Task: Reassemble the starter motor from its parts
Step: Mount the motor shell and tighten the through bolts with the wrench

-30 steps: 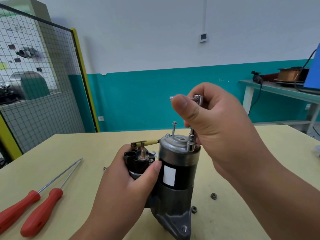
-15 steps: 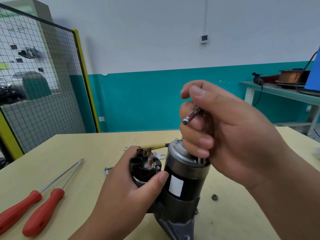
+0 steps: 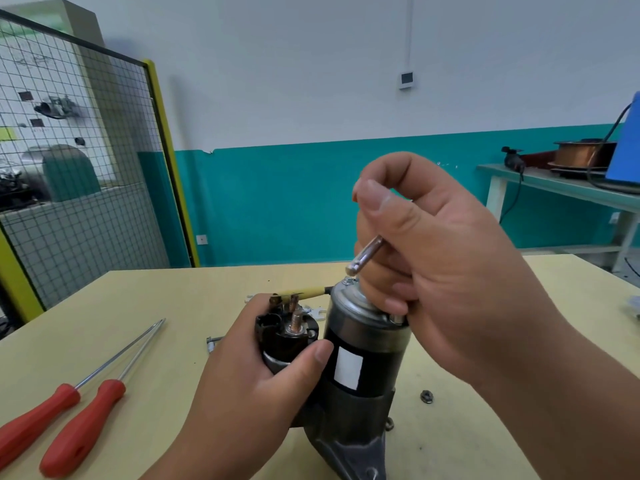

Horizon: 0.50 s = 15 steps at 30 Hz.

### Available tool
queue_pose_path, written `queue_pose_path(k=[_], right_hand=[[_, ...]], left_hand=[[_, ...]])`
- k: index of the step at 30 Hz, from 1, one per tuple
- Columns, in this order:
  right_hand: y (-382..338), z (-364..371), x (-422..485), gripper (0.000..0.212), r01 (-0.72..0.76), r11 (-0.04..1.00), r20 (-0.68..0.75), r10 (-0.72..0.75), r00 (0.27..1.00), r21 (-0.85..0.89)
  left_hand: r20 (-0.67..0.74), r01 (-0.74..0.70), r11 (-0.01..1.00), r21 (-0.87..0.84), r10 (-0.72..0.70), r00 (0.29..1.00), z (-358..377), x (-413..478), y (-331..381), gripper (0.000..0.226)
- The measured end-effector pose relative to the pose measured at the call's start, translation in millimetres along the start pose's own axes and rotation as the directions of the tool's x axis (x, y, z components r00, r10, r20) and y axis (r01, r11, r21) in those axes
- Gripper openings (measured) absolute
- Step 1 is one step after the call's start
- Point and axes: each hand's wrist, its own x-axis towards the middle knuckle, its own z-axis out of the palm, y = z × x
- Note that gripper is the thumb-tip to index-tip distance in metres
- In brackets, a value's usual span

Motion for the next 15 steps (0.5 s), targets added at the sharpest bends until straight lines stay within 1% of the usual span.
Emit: queue_pose_path(k=[6,8,9,10,11,12,13,14,15], right_hand=[[4,8,-1,0.014,0.084,0.996,-0.041,-0.086,0.995,-0.038],[4,7,-3,0.012,0.099,0.985,-0.066,-0.11,0.992,-0.143],[4,7,-5,0.01,0.123,0.962,-0.077,-0.146,0.986,-0.245],[6,7,-8,0.007,0.172,0.907,-0.062,-0.211,0.976,-0.384],[8,9,-11,0.006,0.238,0.808,-0.011,-0.289,0.957,-0.539],[12,11,-13,0.008,0.298,0.688,0.067,-0.343,0.937,-0.662],[15,13,-15,0.01,0.338,0.593,0.134,-0.361,0.923,-0.731],[16,13,-16,0.011,0.348,0.565,0.158,-0.358,0.92,-0.748],[15,12,-15,0.01,0.334,0.611,0.141,-0.342,0.929,-0.718]], left_hand=[[-0.011,0.025,0.999,0.034,-0.025,1.0,0,1,-1,0.043],[-0.019,0.029,0.999,0.038,-0.028,0.999,1,2,1,0.043],[-0.027,0.03,0.999,0.035,-0.029,0.999,2,2,1,0.044],[-0.034,0.029,0.999,0.026,-0.028,0.999,4,1,2,0.046],[-0.034,0.03,0.999,0.015,-0.029,0.999,6,1,2,0.048],[-0.024,0.035,0.999,0.011,-0.035,0.999,8,-1,3,0.05],[-0.009,0.038,0.999,0.014,-0.038,0.999,10,-2,3,0.052],[-0.001,0.033,0.999,0.017,-0.033,0.999,10,-2,3,0.053],[-0.008,0.026,1.0,0.013,-0.025,1.0,10,-2,2,0.052]])
